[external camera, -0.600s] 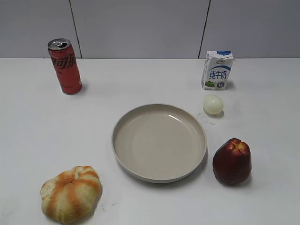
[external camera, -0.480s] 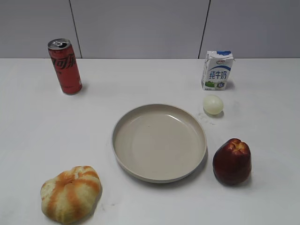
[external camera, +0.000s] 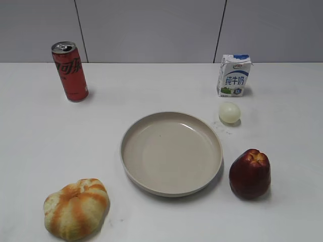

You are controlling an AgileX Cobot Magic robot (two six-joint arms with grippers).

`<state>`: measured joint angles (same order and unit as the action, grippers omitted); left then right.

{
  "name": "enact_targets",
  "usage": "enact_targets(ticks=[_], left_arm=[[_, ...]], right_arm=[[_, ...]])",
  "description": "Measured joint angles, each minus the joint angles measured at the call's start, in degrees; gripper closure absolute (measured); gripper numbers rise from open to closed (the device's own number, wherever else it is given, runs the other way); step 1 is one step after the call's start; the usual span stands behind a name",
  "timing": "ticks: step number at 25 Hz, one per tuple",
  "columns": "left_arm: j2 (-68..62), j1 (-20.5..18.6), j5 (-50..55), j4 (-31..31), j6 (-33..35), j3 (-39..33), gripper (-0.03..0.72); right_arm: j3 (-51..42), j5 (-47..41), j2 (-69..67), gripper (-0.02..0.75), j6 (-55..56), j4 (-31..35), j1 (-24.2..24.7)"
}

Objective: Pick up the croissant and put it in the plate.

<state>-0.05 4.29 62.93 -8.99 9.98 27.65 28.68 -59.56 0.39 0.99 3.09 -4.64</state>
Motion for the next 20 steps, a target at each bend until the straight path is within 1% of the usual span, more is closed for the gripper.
enact_targets(ticks=[4,7,9,15,17,20], left_arm=[[-0.8,0.0,-0.6,0.3,0.0,0.5,0.143],[-4.8,0.0,-0.9,0.3,0.0,1.8,0.143],[-9.0,0.0,-1.2,0.2,1.1,2.6,0.143],[-26.4,0.3,-2.1,-3.8,11.3,5.9,0.144],[-31.4,2.2,-4.0,-4.9,13.0,7.0,0.144],[-38.9,7.3,-6.2,-5.3,16.1,8.9,0.144]], right_arm=[[0.0,0.0,0.0,0.15,0.0,0.0,0.0],[0.0,0.0,0.0,0.15,0.0,0.0,0.0],[0.0,0.0,0.0,0.15,0.0,0.0,0.0],[0.0,0.0,0.0,0.15,0.0,0.0,0.0],[0.0,0.0,0.0,0.15,0.0,0.0,0.0],[0.0,0.0,0.0,0.15,0.0,0.0,0.0]])
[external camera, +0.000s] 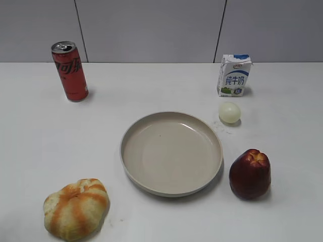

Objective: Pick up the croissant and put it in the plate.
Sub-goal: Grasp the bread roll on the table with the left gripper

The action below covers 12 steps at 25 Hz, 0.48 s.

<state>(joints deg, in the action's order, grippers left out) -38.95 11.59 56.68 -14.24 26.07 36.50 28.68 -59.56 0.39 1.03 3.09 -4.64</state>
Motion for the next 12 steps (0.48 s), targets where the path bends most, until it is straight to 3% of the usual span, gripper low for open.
enact_targets(ticks=[6,12], left_arm=[[-14.2,12.9,-0.9,0.1,3.4,3.3,0.11],[-31.6,18.9,-1.8,-2.3,5.0,7.1,0.004]], right_arm=[[0.0,0.0,0.0,0.15,0.0,0.0,0.0],[0.0,0.0,0.0,0.15,0.0,0.0,0.0]])
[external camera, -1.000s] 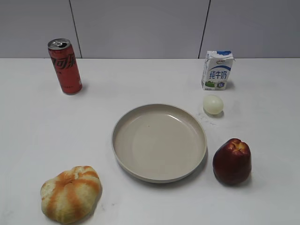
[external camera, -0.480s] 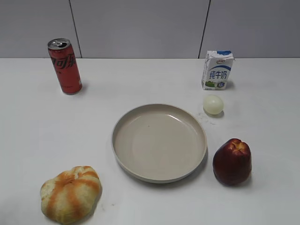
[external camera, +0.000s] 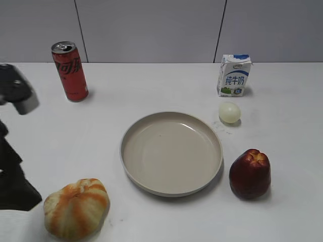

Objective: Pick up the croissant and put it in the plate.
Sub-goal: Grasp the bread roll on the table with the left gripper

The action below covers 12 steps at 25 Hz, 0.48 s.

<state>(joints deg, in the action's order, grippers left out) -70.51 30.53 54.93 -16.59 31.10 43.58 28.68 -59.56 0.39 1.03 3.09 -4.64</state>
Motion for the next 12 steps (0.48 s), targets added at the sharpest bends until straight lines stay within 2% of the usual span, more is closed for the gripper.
enact_targets(ticks=[6,12], left_arm=[[-14.7,6.5,-3.1,-0.2,0.9,2.9,-0.001],[-24.6,7.4,-6.3,0.2,1.0,2.9,-0.001]], right_arm=[[0.0,0.0,0.0,0.15,-0.1,0.0,0.0],[0.0,0.0,0.0,0.15,-0.1,0.0,0.0]])
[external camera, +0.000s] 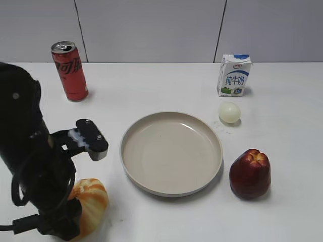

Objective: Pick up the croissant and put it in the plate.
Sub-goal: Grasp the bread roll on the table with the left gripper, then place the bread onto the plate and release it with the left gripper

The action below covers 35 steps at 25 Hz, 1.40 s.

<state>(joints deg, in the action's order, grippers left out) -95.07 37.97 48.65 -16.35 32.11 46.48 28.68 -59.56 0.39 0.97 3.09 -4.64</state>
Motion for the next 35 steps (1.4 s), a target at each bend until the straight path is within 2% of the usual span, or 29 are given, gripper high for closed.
enact_targets(ticks=[11,14,18,21,22,28,35], left_arm=[[-8.1,0.0,-4.1,0.2,0.0,0.9,0.029],[-8.5,0.0,-3.7,0.5,-0.1,1.2,0.075],[-8.9,-0.1,-2.2,1.7,-0.1,2.6,0.249],[-9.6,-0.1,1.1,2.8,0.0,5.0,0.44],[-9.8,-0.1,2.3,2.7,0.0,5.9,0.458],[-8.3,-0.1,10.2,3.4,0.0,14.6,0.458],[-4.5,-0.1,12.9,9.0,0.0,26.3,0.458]], right_arm=[[0.0,0.0,0.0,0.15,0.0,0.0,0.0],[0.0,0.0,0.0,0.15,0.0,0.0,0.0],[0.0,0.0,0.0,0.15,0.0,0.0,0.0],[0.0,0.0,0.0,0.15,0.0,0.0,0.0],[0.0,0.0,0.0,0.15,0.0,0.0,0.0],[0.0,0.0,0.0,0.15,0.0,0.0,0.0],[0.0,0.0,0.0,0.15,0.0,0.0,0.0]])
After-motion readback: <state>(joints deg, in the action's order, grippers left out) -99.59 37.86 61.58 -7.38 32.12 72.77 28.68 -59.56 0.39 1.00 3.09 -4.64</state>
